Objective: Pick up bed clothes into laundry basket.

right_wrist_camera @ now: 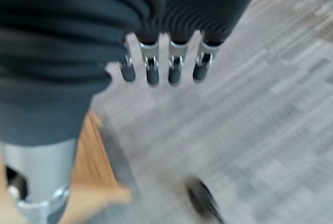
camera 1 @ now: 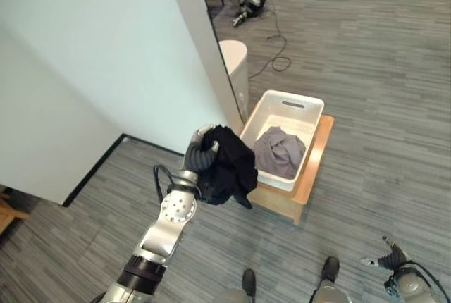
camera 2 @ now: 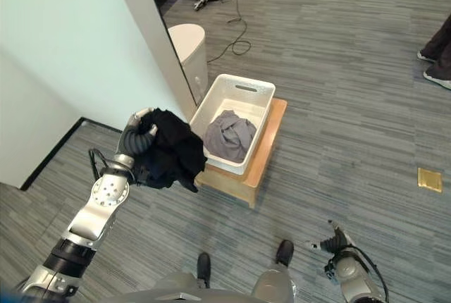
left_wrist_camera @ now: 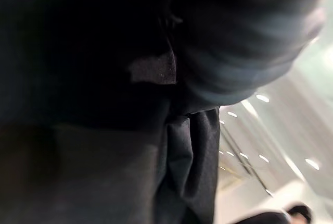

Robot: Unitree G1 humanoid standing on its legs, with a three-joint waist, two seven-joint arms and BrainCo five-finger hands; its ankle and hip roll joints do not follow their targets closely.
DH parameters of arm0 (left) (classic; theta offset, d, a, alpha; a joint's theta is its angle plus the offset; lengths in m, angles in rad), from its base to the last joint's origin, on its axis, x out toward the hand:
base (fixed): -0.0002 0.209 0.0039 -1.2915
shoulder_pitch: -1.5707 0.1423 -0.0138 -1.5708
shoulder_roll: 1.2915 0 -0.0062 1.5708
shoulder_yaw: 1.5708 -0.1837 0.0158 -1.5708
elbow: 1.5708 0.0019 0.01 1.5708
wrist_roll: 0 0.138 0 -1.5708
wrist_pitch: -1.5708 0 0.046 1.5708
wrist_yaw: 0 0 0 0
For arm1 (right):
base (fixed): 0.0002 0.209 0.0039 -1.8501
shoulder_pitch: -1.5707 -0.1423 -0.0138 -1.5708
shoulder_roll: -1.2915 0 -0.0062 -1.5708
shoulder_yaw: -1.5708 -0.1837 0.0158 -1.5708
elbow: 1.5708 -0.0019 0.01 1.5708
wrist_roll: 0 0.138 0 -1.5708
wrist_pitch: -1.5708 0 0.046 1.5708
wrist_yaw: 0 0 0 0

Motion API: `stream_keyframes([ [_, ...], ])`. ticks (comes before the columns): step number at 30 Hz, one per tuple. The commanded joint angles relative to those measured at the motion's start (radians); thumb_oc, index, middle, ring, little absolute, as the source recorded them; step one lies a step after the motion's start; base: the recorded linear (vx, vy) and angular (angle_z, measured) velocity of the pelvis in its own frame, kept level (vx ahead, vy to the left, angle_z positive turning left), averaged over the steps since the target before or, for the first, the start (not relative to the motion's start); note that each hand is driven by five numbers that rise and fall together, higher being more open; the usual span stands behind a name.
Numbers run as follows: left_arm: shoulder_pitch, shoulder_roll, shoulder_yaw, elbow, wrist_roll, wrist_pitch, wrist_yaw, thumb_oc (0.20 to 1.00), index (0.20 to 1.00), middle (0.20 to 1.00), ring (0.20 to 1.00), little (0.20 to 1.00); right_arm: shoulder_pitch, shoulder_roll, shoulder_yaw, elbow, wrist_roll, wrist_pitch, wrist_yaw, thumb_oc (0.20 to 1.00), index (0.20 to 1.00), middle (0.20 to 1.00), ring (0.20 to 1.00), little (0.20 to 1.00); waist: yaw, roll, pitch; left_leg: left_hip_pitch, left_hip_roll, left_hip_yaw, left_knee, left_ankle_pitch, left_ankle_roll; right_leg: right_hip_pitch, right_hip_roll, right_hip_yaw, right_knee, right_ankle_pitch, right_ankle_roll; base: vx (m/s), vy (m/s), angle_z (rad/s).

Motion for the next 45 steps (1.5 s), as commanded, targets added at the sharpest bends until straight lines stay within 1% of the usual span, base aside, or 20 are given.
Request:
stream_keyframes([
  [1, -0.143, 0.043, -0.006, -0.040, 0.065, -0.064, 0.070, 0.200, 0.200, 0.200, 0.200, 0.200, -0.080, -0.011, 0.001, 0.009, -0.073, -0.010, 0.009, 1.000, 1.000, 1.000, 1.000, 1.000, 0.018, -0.038, 0.043, -0.027, -0.008, 0.028, 0.006, -0.022, -0.025, 0.187, -0.063, -0.035, 0.021, -0.153, 0.118, 0.00, -0.006, -0.22],
  [2, -0.189, 0.050, -0.014, -0.021, 0.081, -0.060, 0.087, 0.200, 0.200, 0.200, 0.200, 0.200, -0.076, -0.008, 0.017, 0.033, -0.092, -0.007, 0.007, 1.000, 1.000, 1.000, 1.000, 1.000, 0.009, -0.038, 0.045, -0.025, -0.007, 0.033, 0.006, -0.022, -0.026, 0.185, -0.061, -0.030, 0.021, -0.152, 0.119, -0.01, -0.016, -0.30],
  [4, -0.417, 0.067, -0.075, 0.110, 0.126, -0.035, 0.141, 0.200, 0.200, 0.200, 0.200, 0.200, -0.062, 0.017, 0.112, 0.171, -0.198, 0.010, 0.019, 1.000, 1.000, 1.000, 1.000, 1.000, -0.030, -0.031, 0.054, -0.015, 0.000, 0.050, 0.006, -0.023, -0.030, 0.179, -0.053, -0.012, 0.021, -0.150, 0.120, 0.00, -0.032, -0.28],
  [6, -0.509, 0.080, -0.104, 0.203, 0.138, -0.016, 0.164, 0.200, 0.200, 0.200, 0.200, 0.200, -0.063, 0.025, 0.104, 0.200, -0.166, 0.011, 0.012, 1.000, 1.000, 1.000, 1.000, 1.000, -0.053, -0.026, 0.061, -0.013, 0.002, 0.060, 0.006, -0.020, -0.033, 0.172, -0.050, -0.004, 0.021, -0.148, 0.122, 0.01, -0.009, -0.05],
  [7, -0.516, 0.079, -0.107, 0.210, 0.138, -0.018, 0.167, 0.200, 0.200, 0.200, 0.200, 0.200, -0.066, 0.026, 0.103, 0.201, -0.165, 0.011, 0.012, 1.000, 1.000, 1.000, 1.000, 1.000, -0.051, -0.027, 0.063, -0.013, 0.003, 0.060, 0.006, -0.020, -0.033, 0.171, -0.050, -0.003, 0.021, -0.148, 0.122, 0.00, 0.007, -0.09],
  [8, -0.589, 0.088, -0.133, 0.299, 0.151, 0.000, 0.179, 0.200, 0.200, 0.200, 0.200, 0.200, -0.071, 0.020, 0.087, 0.211, -0.131, 0.012, 0.002, 1.000, 1.000, 1.000, 1.000, 1.000, -0.072, -0.024, 0.066, -0.013, 0.006, 0.071, 0.006, -0.020, -0.035, 0.161, -0.046, 0.008, 0.021, -0.146, 0.123, 0.01, 0.004, -0.22],
  [9, -0.629, 0.090, -0.149, 0.354, 0.162, 0.012, 0.184, 0.200, 0.200, 0.200, 0.200, 0.200, -0.076, 0.014, 0.080, 0.214, -0.112, 0.012, -0.004, 1.000, 1.000, 1.000, 1.000, 1.000, -0.083, -0.023, 0.068, -0.015, 0.007, 0.077, 0.006, -0.020, -0.037, 0.154, -0.045, 0.014, 0.021, -0.143, 0.123, 0.01, 0.004, -0.28],
  [11, -0.676, 0.091, -0.167, 0.407, 0.167, 0.019, 0.192, 0.200, 0.200, 0.200, 0.200, 0.200, -0.087, 0.007, 0.078, 0.214, -0.096, 0.012, -0.010, 1.000, 1.000, 1.000, 1.000, 1.000, -0.089, -0.020, 0.073, -0.018, 0.009, 0.082, 0.006, -0.019, -0.037, 0.146, -0.043, 0.019, 0.021, -0.141, 0.124, 0.00, 0.000, -0.17],
  [12, -0.747, 0.103, -0.198, 0.501, 0.189, 0.043, 0.200, 0.200, 0.200, 0.200, 0.200, 0.200, -0.103, -0.007, 0.088, 0.212, -0.084, 0.011, -0.017, 1.000, 1.000, 1.000, 1.000, 1.000, -0.103, -0.018, 0.079, -0.023, 0.011, 0.089, 0.006, -0.015, -0.039, 0.132, -0.038, 0.027, 0.021, -0.137, 0.124, -0.02, -0.009, -0.28],
  [14, -0.830, 0.124, -0.247, 0.617, 0.221, 0.071, 0.206, 0.200, 0.200, 0.200, 0.200, 0.200, -0.125, -0.017, 0.095, 0.210, -0.066, 0.007, -0.024, 1.000, 1.000, 1.000, 1.000, 1.000, -0.117, -0.016, 0.088, -0.031, 0.015, 0.100, 0.006, -0.010, -0.040, 0.114, -0.032, 0.038, 0.021, -0.132, 0.125, -0.04, -0.012, -0.20],
  [15, -0.876, 0.132, -0.273, 0.687, 0.237, 0.084, 0.209, 0.200, 0.200, 0.200, 0.200, 0.200, -0.143, -0.022, 0.101, 0.211, -0.054, 0.006, -0.029, 1.000, 1.000, 1.000, 1.000, 1.000, -0.124, -0.018, 0.094, -0.037, 0.018, 0.107, 0.006, -0.007, -0.042, 0.103, -0.028, 0.044, 0.021, -0.128, 0.126, -0.03, -0.007, -0.09],
  [16, -0.884, 0.131, -0.277, 0.695, 0.236, 0.081, 0.211, 0.200, 0.200, 0.200, 0.200, 0.200, -0.147, -0.021, 0.101, 0.212, -0.053, 0.006, -0.029, 1.000, 1.000, 1.000, 1.000, 1.000, -0.122, -0.019, 0.096, -0.038, 0.018, 0.108, 0.006, -0.007, -0.042, 0.101, -0.028, 0.045, 0.021, -0.128, 0.126, -0.05, -0.025, -0.28],
  [17, -0.957, 0.152, -0.320, 0.824, 0.264, 0.106, 0.214, 0.200, 0.200, 0.200, 0.200, 0.200, -0.179, -0.027, 0.112, 0.212, -0.029, 0.003, -0.042, 1.000, 1.000, 1.000, 1.000, 1.000, -0.134, -0.026, 0.105, -0.048, 0.026, 0.121, 0.006, -0.002, -0.044, 0.080, -0.020, 0.055, 0.021, -0.122, 0.128, -0.05, -0.034, -0.32],
  [18, -0.995, 0.163, -0.343, 0.883, 0.277, 0.116, 0.212, 0.200, 0.200, 0.200, 0.200, 0.200, -0.194, -0.026, 0.118, 0.209, -0.016, 0.000, -0.047, 1.000, 1.000, 1.000, 1.000, 1.000, -0.139, -0.032, 0.110, -0.053, 0.029, 0.128, 0.006, 0.000, -0.046, 0.067, -0.015, 0.063, 0.021, -0.119, 0.128, -0.05, -0.048, -0.31],
  [20, -1.037, 0.179, -0.369, 0.933, 0.284, 0.120, 0.210, 0.200, 0.200, 0.200, 0.200, 0.200, -0.206, -0.020, 0.122, 0.207, -0.002, -0.005, -0.052, 1.000, 1.000, 1.000, 1.000, 1.000, -0.139, -0.039, 0.115, -0.060, 0.034, 0.136, 0.006, 0.003, -0.047, 0.056, -0.011, 0.069, 0.021, -0.117, 0.128, -0.02, -0.034, -0.28],
  [21, -1.091, 0.202, -0.410, 1.013, 0.319, 0.134, 0.213, 0.200, 0.200, 0.200, 0.200, 0.200, -0.217, -0.011, 0.137, 0.202, 0.018, -0.018, -0.059, 1.000, 1.000, 1.000, 1.000, 1.000, -0.144, -0.048, 0.122, -0.069, 0.042, 0.144, 0.006, 0.007, -0.051, 0.037, -0.004, 0.075, 0.021, -0.111, 0.128, -0.02, -0.044, -0.31],
  [24, -1.168, 0.219, -0.476, 1.083, 0.374, 0.148, 0.206, 0.200, 0.200, 0.200, 0.200, 0.200, -0.259, 0.004, 0.169, 0.243, 0.037, -0.029, -0.056, 1.000, 1.000, 1.000, 1.000, 1.000, -0.138, -0.062, 0.130, -0.083, 0.053, 0.148, 0.006, 0.014, -0.055, 0.019, 0.002, 0.075, 0.021, -0.107, 0.126, -0.02, -0.051, -0.22],
  [31, -1.270, 0.262, -0.569, 1.160, 0.468, 0.172, 0.218, 0.200, 0.200, 0.200, 0.200, 0.200, -0.296, 0.029, 0.207, 0.295, 0.061, -0.049, -0.058, 1.000, 1.000, 1.000, 1.000, 1.000, -0.137, -0.083, 0.146, -0.104, 0.068, 0.143, 0.006, 0.027, -0.060, -0.001, 0.016, 0.074, 0.021, -0.104, 0.123, 0.00, -0.005, -0.02],
  [37, -1.296, 0.322, -0.604, 1.214, 0.522, 0.199, 0.229, 0.200, 0.200, 0.200, 0.200, 0.200, -0.328, 0.039, 0.219, 0.295, 0.076, -0.065, -0.078, 1.000, 1.000, 1.000, 1.000, 1.000, -0.136, -0.097, 0.158, -0.126, 0.078, 0.149, 0.006, 0.033, -0.064, -0.029, 0.027, 0.082, 0.021, -0.101, 0.122, 0.00, -0.001, -0.01],
  [45, -1.291, 0.402, -0.589, 1.216, 0.502, 0.206, 0.254, 0.200, 0.200, 0.200, 0.200, 0.200, -0.328, 0.048, 0.228, 0.274, 0.101, -0.077, -0.084, 1.000, 1.000, 1.000, 1.000, 1.000, -0.129, -0.109, 0.165, -0.140, 0.091, 0.155, 0.006, 0.038, -0.068, -0.047, 0.033, 0.087, 0.021, -0.099, 0.121, 0.00, -0.012, -0.06],
])
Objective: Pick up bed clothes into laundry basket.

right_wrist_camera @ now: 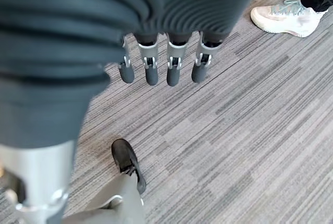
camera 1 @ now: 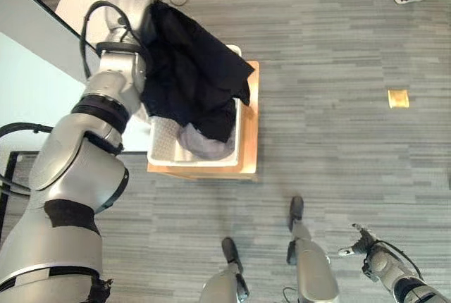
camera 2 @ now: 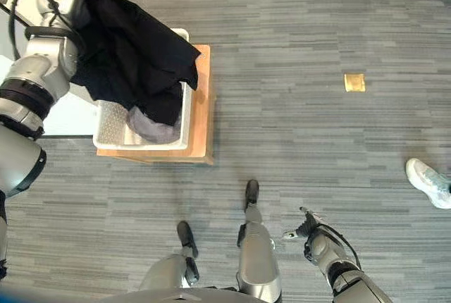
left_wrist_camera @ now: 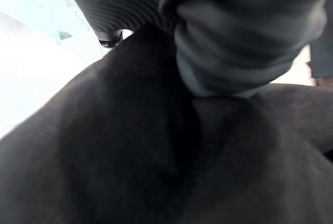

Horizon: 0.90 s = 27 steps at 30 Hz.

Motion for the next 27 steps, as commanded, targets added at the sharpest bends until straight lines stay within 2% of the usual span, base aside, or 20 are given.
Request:
stream_keyframes([
  [1, -0.174, 0.084, 0.015, 0.057, 0.022, 0.031, 0.091, 0.200, 0.200, 0.200, 0.200, 0.200, -0.002, 0.010, 0.023, 0.011, 0.048, -0.017, -0.026, 1.000, 1.000, 1.000, 1.000, 1.000, 0.025, -0.025, -0.001, -0.054, 0.028, -0.040, 0.005, 0.059, -0.041, 0.163, -0.072, -0.030, 0.015, -0.147, 0.165, 0.00, 0.000, 0.00],
  [8, -0.122, 0.048, 0.051, 0.008, -0.005, 0.020, 0.095, 0.200, 0.200, 0.200, 0.200, 0.200, 0.022, 0.020, 0.038, 0.007, 0.042, -0.014, -0.022, 1.000, 1.000, 1.000, 1.000, 1.000, 0.029, -0.028, -0.001, -0.054, 0.027, -0.051, 0.005, 0.055, -0.040, 0.172, -0.073, -0.041, 0.015, -0.154, 0.162, 0.01, -0.007, 0.02],
  [10, -0.083, -0.003, 0.087, -0.008, 0.006, 0.031, 0.100, 0.200, 0.200, 0.200, 0.200, 0.200, -0.021, 0.026, 0.068, -0.032, 0.033, -0.024, -0.014, 1.000, 1.000, 1.000, 1.000, 1.000, 0.044, -0.026, 0.000, -0.054, 0.025, -0.059, 0.005, 0.054, -0.039, 0.175, -0.073, -0.046, 0.015, -0.158, 0.160, 0.00, 0.000, 0.00],
  [11, -0.049, -0.055, 0.124, -0.010, -0.003, 0.044, 0.106, 0.200, 0.200, 0.200, 0.200, 0.200, -0.001, 0.033, 0.070, -0.039, 0.013, -0.021, -0.029, 1.000, 1.000, 1.000, 1.000, 1.000, 0.039, -0.025, 0.004, -0.053, 0.023, -0.060, 0.005, 0.053, -0.037, 0.175, -0.073, -0.044, 0.015, -0.159, 0.159, -0.01, 0.004, 0.05],
  [12, -0.049, -0.055, 0.125, -0.009, -0.003, 0.044, 0.106, 0.200, 0.200, 0.200, 0.200, 0.200, -0.001, 0.033, 0.069, -0.040, 0.013, -0.021, -0.029, 1.000, 1.000, 1.000, 1.000, 1.000, 0.039, -0.025, 0.003, -0.053, 0.023, -0.060, 0.005, 0.053, -0.037, 0.175, -0.073, -0.044, 0.015, -0.159, 0.159, -0.03, 0.016, 0.09],
  [14, -0.008, -0.140, 0.156, 0.005, -0.015, 0.047, 0.094, 0.200, 0.200, 0.200, 0.200, 0.200, 0.000, 0.042, 0.068, -0.038, 0.000, -0.016, -0.042, 1.000, 1.000, 1.000, 1.000, 1.000, 0.034, -0.029, 0.015, -0.058, 0.022, -0.063, 0.005, 0.051, -0.034, 0.169, -0.072, -0.042, 0.015, -0.159, 0.157, -0.04, 0.009, 0.09],
  [18, 0.068, -0.239, 0.181, 0.016, 0.005, 0.046, 0.072, 0.200, 0.200, 0.200, 0.200, 0.200, -0.020, 0.045, 0.064, -0.034, -0.003, -0.011, -0.048, 1.000, 1.000, 1.000, 1.000, 1.000, 0.034, -0.033, 0.031, -0.074, 0.022, -0.069, 0.005, 0.054, -0.032, 0.155, -0.073, -0.040, 0.015, -0.157, 0.156, -0.04, 0.000, 0.03],
  [19, 0.069, -0.240, 0.182, 0.017, 0.005, 0.046, 0.073, 0.200, 0.200, 0.200, 0.200, 0.200, -0.019, 0.045, 0.064, -0.034, -0.003, -0.012, -0.049, 1.000, 1.000, 1.000, 1.000, 1.000, 0.034, -0.032, 0.030, -0.074, 0.021, -0.070, 0.005, 0.055, -0.032, 0.154, -0.073, -0.040, 0.015, -0.157, 0.156, -0.03, 0.000, 0.01],
  [23, 0.130, -0.329, 0.206, 0.047, -0.001, 0.054, 0.060, 0.200, 0.200, 0.200, 0.200, 0.200, -0.046, 0.061, 0.067, -0.022, 0.010, -0.010, -0.052, 1.000, 1.000, 1.000, 1.000, 1.000, 0.035, -0.051, 0.051, -0.104, 0.027, -0.075, 0.005, 0.064, -0.032, 0.129, -0.072, -0.039, 0.015, -0.151, 0.155, -0.05, -0.022, -0.01],
  [27, 0.142, -0.358, 0.210, 0.075, -0.002, 0.059, 0.062, 0.200, 0.200, 0.200, 0.200, 0.200, -0.057, 0.080, 0.080, -0.006, 0.018, -0.011, -0.057, 1.000, 1.000, 1.000, 1.000, 1.000, 0.033, -0.064, 0.062, -0.128, 0.033, -0.079, 0.005, 0.072, -0.033, 0.107, -0.068, -0.041, 0.015, -0.145, 0.154, -0.06, -0.027, 0.01],
])
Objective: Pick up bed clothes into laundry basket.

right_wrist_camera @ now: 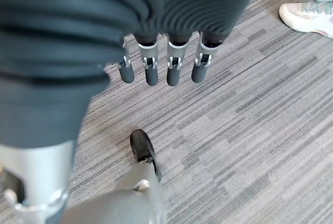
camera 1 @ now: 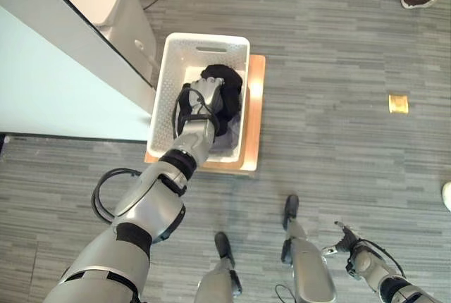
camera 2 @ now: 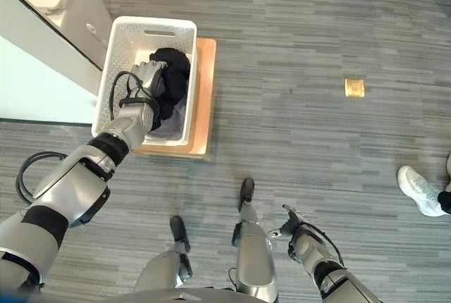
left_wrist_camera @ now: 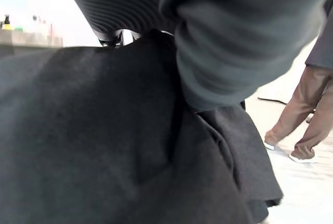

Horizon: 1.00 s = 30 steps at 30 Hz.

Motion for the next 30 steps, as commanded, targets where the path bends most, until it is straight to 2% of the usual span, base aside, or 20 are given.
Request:
stream_keyframes([
  [1, -0.147, 0.036, 0.037, 0.109, 0.011, 0.010, 0.026, 0.200, 0.200, 0.200, 0.200, 0.200, -0.048, 0.011, 0.006, 0.034, 0.002, 0.001, -0.020, 1.000, 1.000, 1.000, 1.000, 1.000, 0.016, -0.013, 0.068, -0.088, 0.036, -0.053, 0.005, 0.072, -0.030, 0.134, -0.061, -0.019, 0.015, -0.149, 0.162, -0.05, -0.019, -0.02],
  [2, -0.142, 0.033, 0.037, 0.116, 0.015, 0.013, 0.028, 0.200, 0.200, 0.200, 0.200, 0.200, -0.048, 0.015, 0.009, 0.039, 0.003, 0.000, -0.021, 1.000, 1.000, 1.000, 1.000, 1.000, 0.017, -0.015, 0.071, -0.094, 0.037, -0.054, 0.005, 0.074, -0.030, 0.128, -0.060, -0.021, 0.015, -0.147, 0.162, -0.05, -0.019, 0.01],
  [3, -0.142, 0.033, 0.037, 0.117, 0.015, 0.013, 0.028, 0.269, 0.269, 0.269, 0.269, 0.269, -0.048, 0.016, 0.009, 0.039, 0.003, -0.001, -0.022, 1.000, 1.000, 1.000, 1.000, 1.000, 0.017, -0.015, 0.070, -0.094, 0.037, -0.054, 0.005, 0.074, -0.031, 0.128, -0.060, -0.021, 0.015, -0.147, 0.161, -0.04, -0.013, 0.00],
  [4, -0.140, 0.032, 0.038, 0.122, 0.017, 0.016, 0.032, 0.564, 0.564, 0.564, 0.564, 0.564, -0.050, 0.018, 0.010, 0.043, 0.006, -0.001, -0.022, 1.000, 1.000, 1.000, 1.000, 1.000, 0.018, -0.018, 0.073, -0.101, 0.039, -0.057, 0.005, 0.076, -0.031, 0.123, -0.059, -0.021, 0.015, -0.146, 0.161, 0.00, 0.000, 0.00],
  [5, -0.142, 0.032, 0.038, 0.126, 0.016, 0.019, 0.037, 1.000, 1.000, 1.000, 1.000, 1.000, -0.050, 0.020, 0.011, 0.046, 0.010, -0.004, -0.022, 1.000, 1.000, 1.000, 1.000, 1.000, 0.018, -0.020, 0.076, -0.102, 0.044, -0.059, 0.005, 0.073, -0.034, 0.122, -0.058, -0.022, 0.015, -0.149, 0.162, 0.00, 0.000, 0.00],
  [11, -0.137, 0.072, 0.055, 0.116, -0.010, 0.021, 0.066, 1.000, 1.000, 1.000, 1.000, 1.000, -0.036, 0.029, 0.012, 0.032, 0.026, -0.012, -0.029, 1.000, 1.000, 1.000, 1.000, 1.000, 0.020, -0.019, 0.075, -0.097, 0.051, -0.058, 0.005, 0.074, -0.037, 0.130, -0.057, -0.026, 0.015, -0.153, 0.163, -0.02, -0.010, 0.02],
  [13, -0.093, 0.090, 0.137, 0.045, -0.143, -0.031, 0.095, 1.000, 1.000, 1.000, 1.000, 1.000, -0.042, 0.013, 0.011, 0.000, 0.016, -0.001, -0.040, 1.000, 1.000, 1.000, 1.000, 1.000, 0.027, -0.011, 0.063, -0.069, 0.053, -0.056, 0.005, 0.070, -0.040, 0.157, -0.058, -0.031, 0.015, -0.160, 0.158, 0.04, -0.038, 0.00],
  [14, -0.020, 0.101, 0.230, -0.049, -0.307, -0.101, 0.109, 1.000, 1.000, 1.000, 1.000, 1.000, -0.060, -0.009, -0.019, -0.044, 0.029, 0.011, -0.055, 1.000, 1.000, 1.000, 1.000, 1.000, 0.037, 0.001, 0.046, -0.045, 0.048, -0.055, 0.005, 0.068, -0.040, 0.183, -0.059, -0.035, 0.015, -0.163, 0.155, 0.10, -0.026, -0.01],
  [16, 0.078, 0.082, 0.306, -0.197, -0.467, -0.169, 0.115, 1.000, 1.000, 1.000, 1.000, 1.000, -0.088, -0.026, -0.060, -0.104, 0.056, 0.016, -0.078, 1.000, 1.000, 1.000, 1.000, 1.000, 0.048, 0.017, 0.025, -0.023, 0.040, -0.056, 0.005, 0.066, -0.037, 0.208, -0.064, -0.043, 0.015, -0.165, 0.152, 0.08, -0.007, 0.01],
  [17, 0.078, 0.082, 0.306, -0.197, -0.467, -0.169, 0.115, 1.000, 1.000, 1.000, 1.000, 1.000, -0.088, -0.026, -0.060, -0.104, 0.056, 0.016, -0.078, 1.000, 1.000, 1.000, 1.000, 1.000, 0.048, 0.017, 0.024, -0.024, 0.040, -0.056, 0.005, 0.067, -0.037, 0.208, -0.064, -0.043, 0.015, -0.165, 0.152, 0.10, -0.016, 0.11],
  [19, 0.287, 0.048, 0.365, -0.500, -0.601, -0.261, 0.078, 1.000, 1.000, 1.000, 1.000, 1.000, -0.182, -0.091, -0.088, -0.208, 0.033, 0.035, -0.102, 1.000, 1.000, 1.000, 1.000, 1.000, 0.082, 0.044, -0.012, 0.011, 0.032, -0.061, 0.005, 0.057, -0.035, 0.256, -0.070, -0.058, 0.015, -0.180, 0.149, 0.13, -0.015, 0.17],
  [20, 0.290, 0.049, 0.367, -0.504, -0.601, -0.259, 0.078, 1.000, 1.000, 1.000, 1.000, 1.000, -0.181, -0.092, -0.088, -0.210, 0.033, 0.036, -0.101, 1.000, 1.000, 1.000, 1.000, 1.000, 0.080, 0.044, -0.013, 0.008, 0.031, -0.062, 0.005, 0.060, -0.034, 0.253, -0.071, -0.058, 0.015, -0.177, 0.149, 0.09, 0.003, 0.20],
  [21, 0.354, 0.044, 0.390, -0.586, -0.650, -0.290, 0.046, 1.000, 1.000, 1.000, 1.000, 1.000, -0.224, -0.134, -0.102, -0.261, 0.030, 0.037, -0.102, 1.000, 1.000, 1.000, 1.000, 1.000, 0.091, 0.050, -0.028, 0.020, 0.029, -0.064, 0.005, 0.058, -0.033, 0.269, -0.073, -0.064, 0.015, -0.182, 0.148, 0.14, 0.000, 0.24],
  [22, 0.509, 0.067, 0.448, -0.781, -0.759, -0.369, -0.012, 1.000, 1.000, 1.000, 1.000, 1.000, -0.284, -0.228, -0.154, -0.426, 0.070, 0.017, -0.097, 1.000, 1.000, 1.000, 1.000, 1.000, 0.122, 0.057, -0.058, 0.044, 0.024, -0.070, 0.005, 0.049, -0.032, 0.304, -0.076, -0.075, 0.015, -0.192, 0.147, 0.20, 0.006, 0.18],
  [24, 0.684, 0.084, 0.517, -0.964, -0.815, -0.405, -0.084, 1.000, 1.000, 1.000, 1.000, 1.000, -0.267, -0.322, -0.238, -0.623, 0.108, -0.013, -0.084, 1.000, 1.000, 1.000, 1.000, 1.000, 0.145, 0.056, -0.091, 0.064, 0.017, -0.077, 0.005, 0.040, -0.027, 0.336, -0.083, -0.088, 0.015, -0.199, 0.147, 0.16, 0.005, 0.07],
  [26, 0.836, 0.097, 0.580, -1.097, -0.846, -0.433, -0.137, 1.000, 1.000, 1.000, 1.000, 1.000, -0.194, -0.356, -0.336, -0.785, 0.127, -0.055, -0.085, 1.000, 1.000, 1.000, 1.000, 1.000, 0.169, 0.054, -0.117, 0.078, 0.011, -0.091, 0.005, 0.033, -0.022, 0.367, -0.088, -0.109, 0.015, -0.207, 0.144, 0.10, -0.004, 0.08],
  [27, 0.847, 0.098, 0.579, -1.106, -0.848, -0.430, -0.140, 1.000, 1.000, 1.000, 1.000, 1.000, -0.181, -0.356, -0.342, -0.794, 0.126, -0.053, -0.083, 1.000, 1.000, 1.000, 1.000, 1.000, 0.169, 0.054, -0.121, 0.080, 0.011, -0.093, 0.005, 0.032, -0.022, 0.370, -0.089, -0.111, 0.015, -0.208, 0.145, 0.10, 0.006, 0.20],
  [28, 0.931, 0.110, 0.636, -1.174, -0.884, -0.440, -0.163, 1.000, 1.000, 1.000, 1.000, 1.000, -0.222, -0.341, -0.425, -1.064, 0.201, -0.072, -0.104, 1.000, 1.000, 1.000, 1.000, 1.000, 0.183, 0.051, -0.135, 0.095, 0.009, -0.104, 0.005, 0.022, -0.019, 0.393, -0.088, -0.117, 0.022, -0.219, 0.141, 0.09, 0.036, 0.33],
  [29, 1.041, 0.092, 0.695, -1.263, -0.888, -0.450, -0.175, 1.000, 1.000, 1.000, 1.000, 1.000, 0.006, -0.247, -0.479, -1.297, 0.111, -0.112, -0.081, 1.000, 1.000, 1.000, 1.000, 1.000, 0.168, 0.052, -0.129, 0.125, 0.003, -0.111, 0.005, 0.013, -0.008, 0.414, -0.086, -0.117, 0.065, -0.238, 0.136, 0.11, 0.085, 0.45],
  [30, 1.193, 0.080, 0.750, -1.334, -0.867, -0.443, -0.204, 1.000, 1.000, 1.000, 1.000, 1.000, 0.251, -0.149, -0.477, -1.423, 0.053, -0.158, 0.046, 1.000, 1.000, 1.000, 1.000, 1.000, 0.172, 0.061, -0.131, 0.143, -0.012, -0.120, 0.005, 0.007, 0.018, 0.393, -0.101, -0.121, 0.184, -0.253, 0.137, 0.04, 0.084, 0.53],
])
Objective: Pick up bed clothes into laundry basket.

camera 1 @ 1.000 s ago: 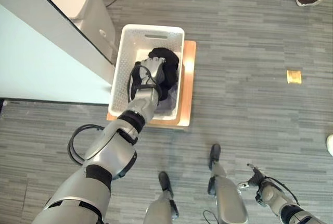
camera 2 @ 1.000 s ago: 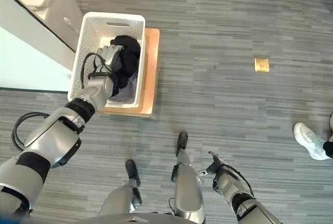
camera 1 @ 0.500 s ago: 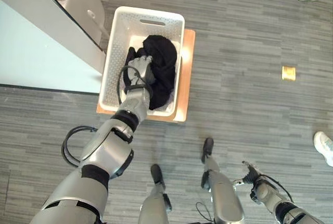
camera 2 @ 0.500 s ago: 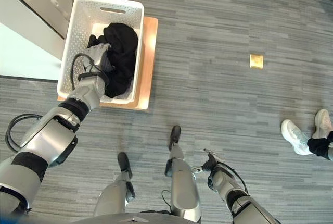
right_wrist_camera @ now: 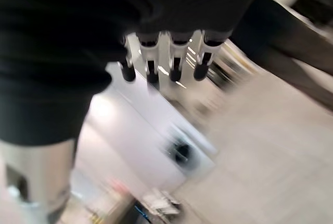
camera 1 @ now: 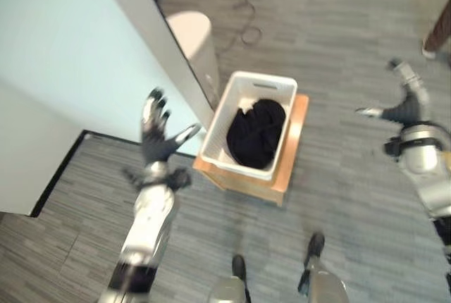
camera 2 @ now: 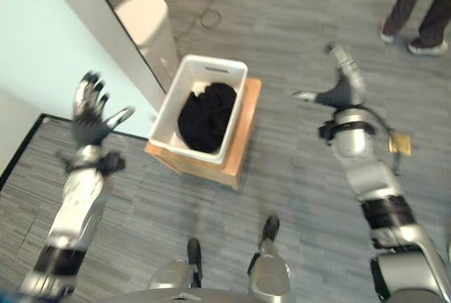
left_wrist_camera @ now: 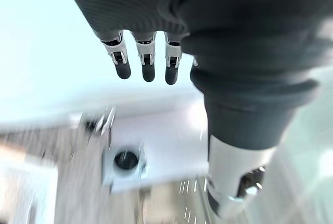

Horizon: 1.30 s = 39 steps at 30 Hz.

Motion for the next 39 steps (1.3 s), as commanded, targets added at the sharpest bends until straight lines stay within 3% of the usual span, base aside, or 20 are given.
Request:
stream_keyframes([
  [1, 0.046, 0.039, 0.045, -0.046, -0.005, -0.070, -0.065, 1.000, 1.000, 1.000, 1.000, 1.000, 0.350, 0.203, 0.071, -0.162, -0.098, -0.196, 0.118, 1.000, 1.000, 1.000, 1.000, 1.000, 0.002, -0.061, -0.037, -0.067, -0.031, -0.031, 0.005, 0.025, 0.033, 0.114, -0.099, -0.020, 0.186, -0.187, 0.120, 0.05, 0.084, 0.42],
  [4, 0.137, 0.015, 0.039, -0.065, -0.006, -0.092, -0.057, 1.000, 1.000, 1.000, 1.000, 1.000, 0.427, 0.253, 0.139, -0.214, -0.140, -0.221, 0.154, 1.000, 1.000, 1.000, 1.000, 1.000, 0.018, -0.030, -0.024, -0.050, -0.036, -0.119, 0.005, 0.026, 0.059, 0.009, -0.111, 0.078, 0.449, -0.172, 0.156, 0.04, 0.021, 0.60],
  [5, 0.154, 0.018, 0.011, -0.031, 0.001, -0.098, -0.060, 1.000, 1.000, 1.000, 1.000, 1.000, 0.429, 0.266, 0.151, -0.207, -0.135, -0.226, 0.152, 1.000, 1.000, 1.000, 1.000, 1.000, 0.036, -0.015, -0.025, -0.083, -0.026, -0.206, 0.005, 0.060, 0.055, -0.017, -0.021, 0.213, 0.457, -0.252, 0.122, -0.06, -0.107, 1.68],
  [6, 0.150, 0.019, -0.008, -0.011, -0.001, -0.103, -0.060, 1.000, 1.000, 1.000, 1.000, 1.000, 0.431, 0.261, 0.155, -0.204, -0.125, -0.230, 0.145, 1.000, 1.000, 1.000, 1.000, 1.000, 0.037, -0.011, -0.027, -0.097, -0.024, -0.265, 0.005, 0.078, 0.047, -0.011, 0.036, 0.302, 0.427, -0.316, 0.107, -0.04, -0.104, 2.02],
  [7, 0.150, 0.019, -0.009, -0.010, -0.001, -0.103, -0.060, 1.000, 1.000, 1.000, 1.000, 1.000, 0.431, 0.260, 0.155, -0.203, -0.125, -0.231, 0.145, 1.000, 1.000, 1.000, 1.000, 1.000, 0.035, -0.011, -0.030, -0.095, -0.024, -0.267, 0.006, 0.069, 0.047, -0.008, 0.035, 0.299, 0.428, -0.326, 0.107, 0.05, -0.205, 2.54],
  [8, 0.127, 0.029, -0.051, 0.013, -0.012, -0.096, -0.072, 1.000, 1.000, 1.000, 1.000, 1.000, 0.414, 0.245, 0.172, -0.187, -0.118, -0.231, 0.119, 1.000, 1.000, 1.000, 1.000, 1.000, 0.023, -0.014, -0.025, -0.136, -0.048, -0.389, 0.015, 0.088, 0.033, 0.019, 0.113, 0.508, 0.337, -0.350, 0.074, 0.05, -0.154, 2.59],
  [10, 0.135, 0.043, -0.060, 0.007, -0.018, -0.094, -0.081, 1.000, 1.000, 1.000, 1.000, 1.000, 0.401, 0.248, 0.183, -0.185, -0.097, -0.232, 0.124, 1.000, 1.000, 1.000, 1.000, 1.000, 0.030, -0.033, -0.040, -0.147, -0.056, -0.430, 0.022, 0.078, 0.008, 0.087, 0.112, 0.569, 0.217, -0.346, 0.046, 0.08, -0.253, 2.46],
  [14, 0.226, 0.008, 0.011, -0.028, -0.059, -0.083, -0.094, 1.000, 1.000, 1.000, 1.000, 1.000, 0.380, 0.238, 0.227, -0.173, -0.045, -0.230, 0.162, 1.000, 1.000, 1.000, 1.000, 1.000, 0.082, -0.037, -0.068, -0.172, 0.008, -0.380, 0.025, 0.095, -0.040, 0.201, 0.031, 0.379, 0.013, -0.272, 0.071, 0.05, -0.277, 1.65],
  [15, 0.230, 0.008, 0.013, -0.031, -0.060, -0.081, -0.095, 1.000, 1.000, 1.000, 1.000, 1.000, 0.380, 0.238, 0.229, -0.171, -0.044, -0.231, 0.162, 1.000, 1.000, 1.000, 1.000, 1.000, 0.076, -0.037, -0.067, -0.171, 0.007, -0.383, 0.026, 0.094, -0.040, 0.204, 0.031, 0.375, 0.013, -0.273, 0.071, -0.17, -0.180, 1.05],
  [16, 0.241, -0.042, 0.021, -0.017, -0.079, -0.081, -0.104, 1.000, 1.000, 1.000, 1.000, 1.000, 0.341, 0.217, 0.232, -0.148, -0.044, -0.229, 0.162, 1.000, 1.000, 1.000, 1.000, 1.000, 0.074, -0.042, -0.043, -0.237, 0.033, -0.163, 0.112, 0.121, -0.017, 0.224, 0.018, 0.286, 0.013, -0.283, 0.065, -0.18, -0.037, 1.05],
  [17, 0.239, -0.043, 0.022, -0.017, -0.079, -0.081, -0.104, 1.000, 1.000, 1.000, 1.000, 1.000, 0.339, 0.216, 0.233, -0.146, -0.044, -0.230, 0.162, 1.000, 1.000, 1.000, 1.000, 1.000, 0.073, -0.042, -0.044, -0.243, 0.034, -0.163, 0.116, 0.121, -0.016, 0.220, 0.019, 0.287, 0.013, -0.280, 0.065, -0.27, -0.114, 1.44],
  [19, 0.214, -0.030, 0.025, 0.009, -0.089, -0.071, -0.111, 1.000, 1.000, 1.000, 1.000, 1.000, 0.269, 0.231, 0.223, -0.123, -0.045, -0.218, 0.136, 1.000, 1.000, 1.000, 1.000, 1.000, 0.031, -0.052, -0.034, -0.256, 0.120, 0.220, 0.182, 0.116, 0.018, 0.231, 0.031, 0.146, 0.022, -0.303, 0.046, -0.26, -0.201, 1.85],
  [21, 0.216, -0.028, 0.032, 0.024, -0.135, -0.047, -0.134, 1.000, 1.000, 1.000, 1.000, 1.000, 0.241, 0.276, 0.190, -0.097, -0.042, -0.198, 0.105, 1.000, 1.000, 1.000, 1.000, 1.000, 0.002, -0.072, -0.047, -0.230, 0.177, 0.518, 0.291, 0.075, 0.044, 0.257, 0.051, -0.029, 0.064, -0.340, 0.008, -0.20, -0.322, 2.46],
  [23, 0.221, -0.029, 0.048, 0.040, -0.154, -0.030, -0.144, 1.000, 1.000, 1.000, 1.000, 1.000, 0.231, 0.296, 0.173, -0.086, -0.026, -0.185, 0.109, 1.000, 1.000, 1.000, 1.000, 1.000, 0.016, -0.099, -0.052, -0.248, 0.209, 0.575, 0.391, 0.056, 0.053, 0.282, 0.053, -0.115, 0.087, -0.369, -0.019, -0.05, -0.207, 2.02],
  [27, 0.236, -0.040, 0.057, 0.079, -0.169, 0.007, -0.174, 1.000, 1.000, 1.000, 1.000, 1.000, 0.226, 0.321, 0.166, -0.042, -0.016, -0.165, 0.130, 1.000, 1.000, 1.000, 1.000, 1.000, 0.068, -0.129, -0.071, -0.248, 0.153, 0.489, 0.323, 0.051, 0.066, 0.302, 0.034, -0.226, 0.178, -0.361, -0.004, 0.09, 0.036, 1.79],
  [31, 0.226, -0.026, 0.046, 0.087, -0.156, 0.024, -0.187, 1.000, 1.000, 1.000, 1.000, 1.000, 0.215, 0.345, 0.163, -0.022, -0.006, -0.166, 0.151, 1.000, 1.000, 1.000, 1.000, 1.000, 0.060, -0.153, -0.071, -0.169, 0.065, 0.427, 0.207, 0.014, 0.115, 0.242, -0.064, -0.271, 0.432, -0.297, 0.057, 0.12, 0.115, 1.19],
  [32, 0.214, -0.018, 0.032, 0.094, -0.144, 0.026, -0.186, 1.000, 1.000, 1.000, 1.000, 1.000, 0.211, 0.347, 0.169, -0.011, -0.012, -0.162, 0.150, 1.000, 1.000, 1.000, 1.000, 1.000, 0.041, -0.160, -0.065, -0.148, 0.019, 0.382, 0.177, 0.000, 0.135, 0.195, -0.106, -0.230, 0.535, -0.235, 0.096, 0.21, 0.174, 1.66],
  [33, 0.185, 0.004, 0.007, 0.104, -0.127, 0.033, -0.181, 1.000, 1.000, 1.000, 1.000, 1.000, 0.217, 0.361, 0.168, -0.009, -0.003, -0.163, 0.152, 1.000, 1.000, 1.000, 1.000, 1.000, -0.010, -0.153, -0.051, -0.125, -0.007, 0.301, 0.121, -0.001, 0.144, 0.095, -0.099, -0.072, 0.664, -0.200, 0.130, 0.06, 0.071, 2.04],
  [38, 0.142, 0.042, -0.037, 0.111, -0.111, 0.053, -0.208, 1.000, 1.000, 1.000, 1.000, 1.000, 0.259, 0.378, 0.162, -0.031, 0.035, -0.170, 0.159, 1.000, 1.000, 1.000, 1.000, 1.000, -0.060, -0.138, -0.034, -0.168, -0.008, 0.114, 0.049, 0.081, 0.114, 0.013, -0.080, 0.148, 0.545, -0.257, 0.081, -0.02, -0.109, 2.82],
  [39, 0.142, 0.042, -0.037, 0.111, -0.111, 0.053, -0.208, 1.000, 1.000, 1.000, 1.000, 1.000, 0.259, 0.378, 0.162, -0.031, 0.035, -0.170, 0.159, 1.000, 1.000, 1.000, 1.000, 1.000, -0.060, -0.137, -0.035, -0.169, -0.006, 0.113, 0.049, 0.081, 0.114, 0.014, -0.078, 0.147, 0.543, -0.255, 0.080, 0.10, -0.113, 2.37],
])
